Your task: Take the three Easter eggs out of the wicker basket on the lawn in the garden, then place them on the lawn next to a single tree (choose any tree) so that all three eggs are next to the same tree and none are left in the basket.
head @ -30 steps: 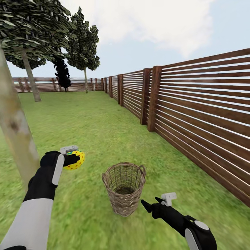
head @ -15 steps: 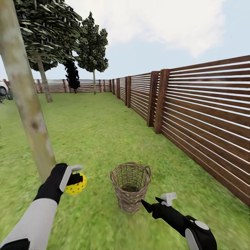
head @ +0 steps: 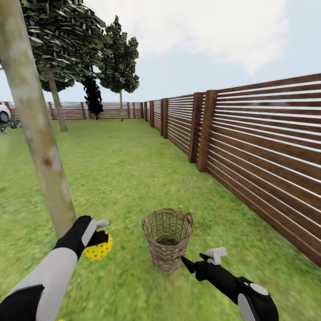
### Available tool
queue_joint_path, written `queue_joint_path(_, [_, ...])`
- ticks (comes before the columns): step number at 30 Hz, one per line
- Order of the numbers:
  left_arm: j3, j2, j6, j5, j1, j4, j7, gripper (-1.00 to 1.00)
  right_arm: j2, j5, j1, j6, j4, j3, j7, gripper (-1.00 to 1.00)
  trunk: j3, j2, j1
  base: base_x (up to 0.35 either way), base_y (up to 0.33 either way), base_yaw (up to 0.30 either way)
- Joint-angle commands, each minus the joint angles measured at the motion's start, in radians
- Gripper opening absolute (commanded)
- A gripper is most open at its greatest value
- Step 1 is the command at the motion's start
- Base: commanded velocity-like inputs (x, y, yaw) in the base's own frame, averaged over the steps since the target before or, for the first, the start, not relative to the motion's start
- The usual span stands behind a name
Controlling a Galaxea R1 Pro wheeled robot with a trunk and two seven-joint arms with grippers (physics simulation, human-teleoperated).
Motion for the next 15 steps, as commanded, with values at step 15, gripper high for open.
queue_joint_path(15, [0.001, -0.009, 0.011, 0.011, -0.002, 0.002, 0.023, -1.00, 0.001, -0.006, -0.001, 0.007, -0.001, 0.013, -0.001, 1.00, 0.010, 0.000, 0.000, -0.060, -0.083, 0.139])
